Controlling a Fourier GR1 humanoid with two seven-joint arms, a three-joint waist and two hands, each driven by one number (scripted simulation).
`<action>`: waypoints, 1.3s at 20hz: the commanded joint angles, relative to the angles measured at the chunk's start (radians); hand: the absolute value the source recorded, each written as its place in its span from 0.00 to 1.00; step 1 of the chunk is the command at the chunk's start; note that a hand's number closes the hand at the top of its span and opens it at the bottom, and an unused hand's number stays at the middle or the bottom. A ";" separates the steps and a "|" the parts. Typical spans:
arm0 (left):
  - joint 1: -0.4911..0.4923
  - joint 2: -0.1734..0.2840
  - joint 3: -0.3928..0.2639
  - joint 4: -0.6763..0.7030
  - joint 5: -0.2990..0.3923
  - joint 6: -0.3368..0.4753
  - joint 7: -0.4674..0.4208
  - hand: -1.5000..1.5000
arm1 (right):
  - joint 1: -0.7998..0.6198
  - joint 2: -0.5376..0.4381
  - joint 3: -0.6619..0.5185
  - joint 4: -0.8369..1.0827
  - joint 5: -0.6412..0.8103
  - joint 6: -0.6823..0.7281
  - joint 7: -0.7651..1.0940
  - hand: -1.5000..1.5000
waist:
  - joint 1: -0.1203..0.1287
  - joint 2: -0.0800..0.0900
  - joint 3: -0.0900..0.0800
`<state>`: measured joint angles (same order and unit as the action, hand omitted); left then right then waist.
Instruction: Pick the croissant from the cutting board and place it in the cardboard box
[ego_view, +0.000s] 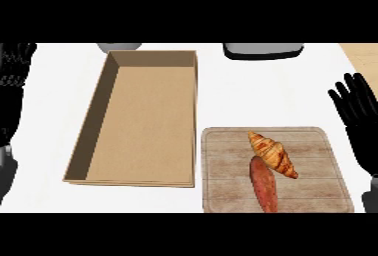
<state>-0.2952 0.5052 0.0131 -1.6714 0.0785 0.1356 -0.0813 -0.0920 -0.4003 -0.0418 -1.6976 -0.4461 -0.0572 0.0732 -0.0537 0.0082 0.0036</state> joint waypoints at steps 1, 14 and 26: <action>0.042 -0.031 -0.036 0.017 -0.047 0.027 0.035 0.50 | -0.013 -0.075 0.009 0.021 -0.002 0.129 -0.003 0.00 | 0.052 -0.007 -0.003; 0.179 -0.009 -0.043 0.283 -0.140 0.078 0.182 0.50 | -0.148 -0.390 0.366 0.065 0.405 0.705 -0.496 0.00 | 0.111 0.023 0.004; 0.165 -0.028 -0.048 0.339 -0.155 0.068 0.128 0.50 | -0.471 -0.570 0.546 0.246 0.933 0.609 -0.865 0.00 | 0.135 0.013 -0.003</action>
<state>-0.1371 0.4848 -0.0293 -1.3540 -0.0674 0.2053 0.0765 -0.4705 -0.9165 0.4251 -1.5052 0.3287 0.5042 -0.6609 0.0713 0.0207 0.0037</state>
